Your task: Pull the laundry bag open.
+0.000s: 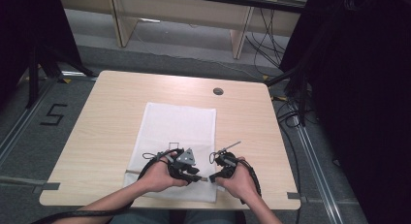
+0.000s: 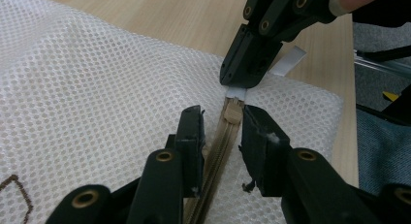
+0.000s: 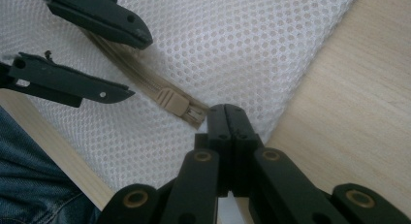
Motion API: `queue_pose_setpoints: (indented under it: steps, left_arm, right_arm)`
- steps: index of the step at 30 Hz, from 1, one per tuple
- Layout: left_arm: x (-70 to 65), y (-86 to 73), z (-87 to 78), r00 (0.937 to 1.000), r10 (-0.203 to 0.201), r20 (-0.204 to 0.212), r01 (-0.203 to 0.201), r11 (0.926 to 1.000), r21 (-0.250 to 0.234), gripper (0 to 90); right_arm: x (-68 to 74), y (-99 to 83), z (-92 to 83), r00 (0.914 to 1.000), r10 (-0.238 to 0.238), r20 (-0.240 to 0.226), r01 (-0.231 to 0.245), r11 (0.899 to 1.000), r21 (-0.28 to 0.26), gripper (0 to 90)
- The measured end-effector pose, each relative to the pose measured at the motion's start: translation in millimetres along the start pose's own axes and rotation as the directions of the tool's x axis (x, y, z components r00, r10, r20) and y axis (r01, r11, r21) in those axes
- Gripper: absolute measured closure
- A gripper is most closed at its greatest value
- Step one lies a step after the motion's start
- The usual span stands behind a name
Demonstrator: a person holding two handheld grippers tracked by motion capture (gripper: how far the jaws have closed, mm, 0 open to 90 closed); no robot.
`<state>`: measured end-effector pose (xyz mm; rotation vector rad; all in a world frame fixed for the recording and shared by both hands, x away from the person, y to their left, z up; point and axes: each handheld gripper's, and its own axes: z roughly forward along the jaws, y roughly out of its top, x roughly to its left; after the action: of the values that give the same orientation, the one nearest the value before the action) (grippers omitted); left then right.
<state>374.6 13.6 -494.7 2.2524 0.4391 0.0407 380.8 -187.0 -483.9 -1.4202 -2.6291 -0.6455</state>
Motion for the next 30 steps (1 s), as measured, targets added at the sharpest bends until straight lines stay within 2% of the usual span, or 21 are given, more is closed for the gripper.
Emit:
queue_pose_setpoints:
  steps: [2, 3, 5, 6, 7, 8, 10, 11, 12, 14, 17, 18, 19, 21, 24, 26, 28, 30]
  left_arm:
    - [-1.7, 0.1, 1.5, 0.9998, -0.02, 0.005, 0.02, 0.9998, -0.002, 69.8]
    - [-1.4, 0.5, 2.3, 0.9999, -0.007, 0.01, 0.007, 1.0, 0.001, 70.0]
    - [-2.9, 0.7, 4.9, 0.9999, -0.011, 0.012, 0.011, 0.9999, 0.003, 70.3]
    - [-3.0, 1.2, 6.3, 0.9999, 0.001, 0.014, -0.001, 1.0, 0.007, 70.5]
    - [-4.0, 1.4, 7.7, 0.9999, -0.007, 0.01, 0.007, 0.9999, 0.011, 70.6]
    - [-3.5, 2.0, 9.3, 0.9999, 0.006, 0.01, -0.006, 0.9998, 0.02, 70.6]
    - [-3.5, 3.0, 11.7, 0.9998, 0.012, 0.013, -0.012, 0.9998, 0.017, 70.9]
    - [-3.7, 3.4, 12.9, 0.9999, 0.006, 0.016, -0.006, 0.9998, 0.017, 71.2]
    - [-3.8, 3.8, 14.3, 0.9998, 0.006, 0.018, -0.007, 0.9998, 0.018, 71.4]
    - [-3.6, 3.9, 17.0, 0.9996, 0.021, 0.017, -0.022, 0.9995, 0.023, 71.6]
    - [-3.5, 2.5, 20.2, 0.9997, 0.022, 0.013, -0.023, 0.9993, 0.031, 71.6]
    - [-2.6, 2.7, 20.7, 0.9991, 0.04, 0.015, -0.04, 0.9987, 0.03, 71.8]
    - [-3.6, 2.5, 21.7, 0.9994, 0.028, 0.018, -0.029, 0.9993, 0.023, 71.8]
    - [-5.3, 2.2, 23.4, 0.9993, 0.035, 0.015, -0.035, 0.9991, 0.025, 72.2]
    - [-6.9, 1.7, 25.2, 0.9969, 0.079, 0.004, -0.079, 0.9965, 0.028, 72.9]
    - [-8.4, 1.6, 25.4, 0.9959, 0.091, 0.0, -0.091, 0.9955, 0.026, 74.2]
    - [-9.2, 1.8, 24.9, 0.9918, 0.128, -0.011, -0.127, 0.9913, 0.034, 77.0]
    - [-11.0, 3.4, 24.4, 0.9898, 0.142, -0.014, -0.141, 0.9891, 0.041, 80.2]
  right_arm:
    - [-0.4, 0.0, 0.1, 1.0, 0.003, 0.0, -0.003, 1.0, -0.001, 90.0]
    - [0.6, -0.2, -0.3, 0.9998, 0.019, -0.001, -0.019, 1.0, 0.004, 90.0]
    - [-0.1, 0.1, 0.0, 1.0, 0.004, 0.001, -0.004, 1.0, 0.001, 90.0]
    - [0.3, 0.1, 0.2, 1.0, 0.003, 0.005, -0.003, 1.0, -0.001, 90.0]
    - [1.6, 0.1, -0.5, 0.9998, 0.017, 0.008, -0.017, 1.0, 0.007, 90.0]
    - [1.8, -0.3, 0.6, 0.9998, 0.02, 0.007, -0.02, 1.0, -0.006, 90.0]
    - [1.3, -0.1, -0.3, 0.9999, 0.013, 0.01, -0.013, 1.0, 0.007, 90.0]
    - [-1.8, 0.3, 1.1, 0.9994, -0.034, 0.005, 0.034, 0.999, -0.012, 90.0]
    - [-0.1, -0.3, 0.8, 0.9999, -0.01, 0.013, 0.01, 1.0, -0.004, 90.0]
    - [1.3, -0.4, 0.6, 0.9998, 0.008, 0.018, -0.008, 1.0, -0.001, 90.0]
    - [1.4, -0.4, 0.5, 0.9998, 0.009, 0.019, -0.009, 1.0, -0.001, 90.0]
    - [1.4, -0.4, 0.5, 0.9998, 0.008, 0.018, -0.008, 1.0, 0.0, 90.0]
    - [1.4, -0.4, 0.5, 0.9998, 0.009, 0.019, -0.009, 1.0, -0.001, 90.0]
    - [1.4, -0.3, 0.7, 0.9998, 0.008, 0.019, -0.008, 1.0, -0.001, 90.0]
    - [1.7, -0.7, 1.5, 0.9997, 0.01, 0.021, -0.01, 1.0, -0.011, 90.0]
    - [1.5, -0.3, 0.4, 0.9998, 0.008, 0.021, -0.008, 1.0, 0.003, 90.0]
    - [1.4, -0.6, 1.7, 0.9998, 0.004, 0.021, -0.004, 1.0, -0.014, 90.0]
    - [1.5, -0.8, 1.6, 0.9998, 0.002, 0.019, -0.002, 1.0, -0.014, 90.0]
